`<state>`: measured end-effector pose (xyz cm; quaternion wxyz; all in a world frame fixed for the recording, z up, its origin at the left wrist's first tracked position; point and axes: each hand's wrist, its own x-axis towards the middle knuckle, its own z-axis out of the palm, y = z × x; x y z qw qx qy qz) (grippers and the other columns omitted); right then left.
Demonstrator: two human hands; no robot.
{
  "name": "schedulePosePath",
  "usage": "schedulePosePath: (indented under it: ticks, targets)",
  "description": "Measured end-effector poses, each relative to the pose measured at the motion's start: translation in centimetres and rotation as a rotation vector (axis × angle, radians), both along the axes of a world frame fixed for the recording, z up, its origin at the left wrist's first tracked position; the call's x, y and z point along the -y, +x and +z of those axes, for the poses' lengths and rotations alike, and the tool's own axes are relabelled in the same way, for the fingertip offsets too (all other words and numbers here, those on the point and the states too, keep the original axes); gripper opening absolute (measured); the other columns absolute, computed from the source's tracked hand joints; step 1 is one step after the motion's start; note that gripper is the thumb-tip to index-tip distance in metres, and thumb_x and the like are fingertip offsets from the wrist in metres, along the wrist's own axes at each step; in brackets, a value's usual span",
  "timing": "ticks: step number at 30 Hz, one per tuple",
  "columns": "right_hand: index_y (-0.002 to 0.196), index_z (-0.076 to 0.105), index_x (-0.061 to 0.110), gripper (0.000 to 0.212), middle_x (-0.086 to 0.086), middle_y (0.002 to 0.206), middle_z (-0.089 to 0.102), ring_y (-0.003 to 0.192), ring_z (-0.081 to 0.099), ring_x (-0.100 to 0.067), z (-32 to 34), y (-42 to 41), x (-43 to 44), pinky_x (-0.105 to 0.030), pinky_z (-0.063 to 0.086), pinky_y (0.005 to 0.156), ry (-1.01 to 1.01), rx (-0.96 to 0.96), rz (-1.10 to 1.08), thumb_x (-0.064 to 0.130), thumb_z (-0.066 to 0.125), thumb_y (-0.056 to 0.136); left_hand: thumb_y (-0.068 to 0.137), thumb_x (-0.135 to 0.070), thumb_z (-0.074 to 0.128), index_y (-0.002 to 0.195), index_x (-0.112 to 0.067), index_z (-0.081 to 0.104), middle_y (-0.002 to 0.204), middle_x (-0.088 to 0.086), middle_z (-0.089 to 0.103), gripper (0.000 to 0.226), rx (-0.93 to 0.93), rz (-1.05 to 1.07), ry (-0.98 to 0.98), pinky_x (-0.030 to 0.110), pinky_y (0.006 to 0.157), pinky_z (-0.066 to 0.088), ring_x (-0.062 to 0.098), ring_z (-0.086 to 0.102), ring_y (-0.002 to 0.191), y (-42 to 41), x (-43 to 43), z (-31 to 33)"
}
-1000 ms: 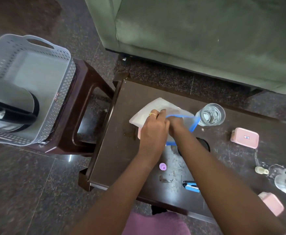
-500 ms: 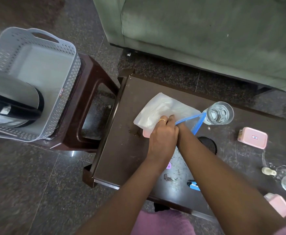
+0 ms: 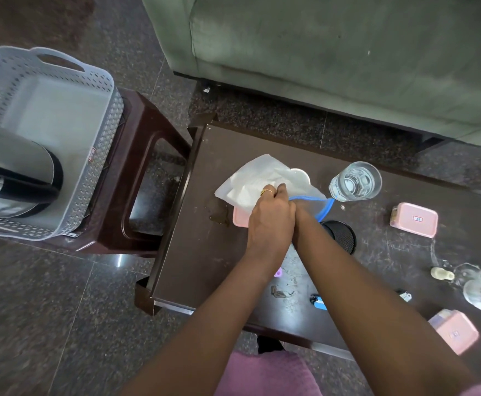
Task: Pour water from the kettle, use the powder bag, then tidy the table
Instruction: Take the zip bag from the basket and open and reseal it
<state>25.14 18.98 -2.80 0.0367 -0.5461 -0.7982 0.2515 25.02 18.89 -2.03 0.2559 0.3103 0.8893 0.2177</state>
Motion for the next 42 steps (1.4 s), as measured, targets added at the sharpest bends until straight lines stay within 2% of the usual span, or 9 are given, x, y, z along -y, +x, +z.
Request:
schedulePosePath:
  ticks: [5, 10, 14, 18, 23, 25, 28, 33, 42]
  targets:
    - [0.124, 0.046, 0.000, 0.038, -0.021, 0.151, 0.028, 0.092, 0.049, -0.032, 0.0, 1.1, -0.4, -0.033, 0.032, 0.092, 0.032, 0.167, 0.006, -0.006, 0.029, 0.090, 0.094, -0.012, 0.039, 0.139, -0.009, 0.038, 0.134, 0.014, 0.046, 0.044, 0.029, -0.051, 0.032, 0.034, 0.094, 0.042, 0.029, 0.052, 0.114, 1.0, 0.2, 0.0]
    - [0.090, 0.060, -0.014, 0.025, -0.038, 0.113, 0.058, 0.062, 0.063, -0.036, 0.4, 1.4, 0.4, -0.036, 0.052, 0.065, -0.160, -0.206, -0.114, -0.012, 0.038, 0.079, 0.094, -0.008, 0.039, 0.133, -0.007, 0.044, 0.123, 0.013, 0.050, 0.039, 0.017, -0.037, 0.015, 0.033, 0.085, 0.045, 0.028, 0.055, 0.105, 1.2, 0.9, -0.3]
    - [0.094, 0.055, 0.007, 0.028, -0.008, 0.084, 0.055, 0.045, 0.059, -0.008, -1.0, 3.6, -4.5, -0.011, 0.041, 0.030, -0.973, -0.444, -0.587, 0.016, 0.028, 0.100, 0.094, -0.008, 0.037, 0.132, -0.007, 0.043, 0.118, 0.012, 0.050, 0.038, 0.018, 0.025, -0.026, 0.034, 0.080, 0.044, 0.030, 0.057, 0.100, 1.0, 0.8, -0.3]
    - [0.119, 0.053, -0.005, 0.031, -0.022, 0.115, 0.061, 0.078, 0.056, -0.025, -2.5, 2.0, -6.1, -0.025, 0.045, 0.064, -0.717, -0.199, -0.520, 0.011, 0.041, 0.095, 0.093, -0.006, 0.037, 0.113, -0.005, 0.052, 0.108, 0.011, 0.053, 0.025, -0.023, 0.082, -0.068, 0.028, 0.066, 0.033, 0.029, 0.058, 0.092, 0.3, 0.4, -0.6]
    - [0.106, 0.059, -0.002, 0.029, -0.020, 0.111, 0.062, 0.103, 0.059, -0.036, -2.7, 2.0, -7.4, -0.033, 0.050, 0.079, -0.523, -0.175, -0.636, 0.003, 0.051, 0.079, 0.094, -0.009, 0.037, 0.108, -0.002, 0.054, 0.106, 0.015, 0.054, 0.023, -0.020, 0.129, -0.071, 0.036, 0.073, 0.044, 0.031, 0.058, 0.091, -0.7, -0.2, -0.8]
    - [0.095, 0.060, 0.001, 0.025, -0.019, 0.100, 0.060, 0.092, 0.063, -0.038, -2.2, 2.1, -8.0, -0.045, 0.058, 0.070, -0.619, -0.318, -0.707, -0.004, 0.047, 0.075, 0.095, -0.011, 0.037, 0.104, -0.002, 0.055, 0.104, 0.014, 0.055, 0.022, -0.041, 0.151, -0.068, 0.033, 0.069, 0.041, 0.030, 0.058, 0.088, -1.1, -0.4, -1.0]
    - [0.067, 0.047, 0.006, 0.023, -0.019, 0.078, 0.053, 0.068, 0.057, -0.031, -1.9, 3.3, -9.7, -0.038, 0.055, 0.056, -0.804, -0.535, -0.756, -0.014, 0.040, 0.075, 0.095, -0.013, 0.038, 0.102, -0.003, 0.056, 0.102, 0.015, 0.056, 0.023, -0.053, 0.193, -0.056, 0.036, 0.069, 0.043, 0.031, 0.059, 0.087, -1.7, -0.5, -1.2]
    - [0.072, 0.052, 0.011, 0.026, -0.005, 0.068, 0.063, 0.063, 0.058, -0.016, -0.6, 6.5, -12.4, -0.019, 0.050, 0.041, -0.956, -0.666, -0.542, -0.012, 0.050, 0.083, 0.096, -0.017, 0.039, 0.108, -0.003, 0.058, 0.101, 0.016, 0.057, 0.026, -0.048, 0.275, -0.006, 0.036, 0.071, 0.048, 0.032, 0.060, 0.087, -2.2, -0.8, -1.2]
    - [0.074, 0.071, 0.005, 0.028, -0.005, 0.071, 0.072, 0.070, 0.065, -0.019, -1.0, 11.5, -13.0, -0.026, 0.056, 0.058, -0.943, -0.831, -0.406, -0.010, 0.048, 0.079, 0.094, -0.015, 0.040, 0.122, -0.012, 0.054, 0.104, 0.011, 0.052, 0.032, 0.017, 0.317, 0.058, 0.030, 0.067, 0.037, 0.026, 0.050, 0.076, -0.5, -1.4, -1.2]
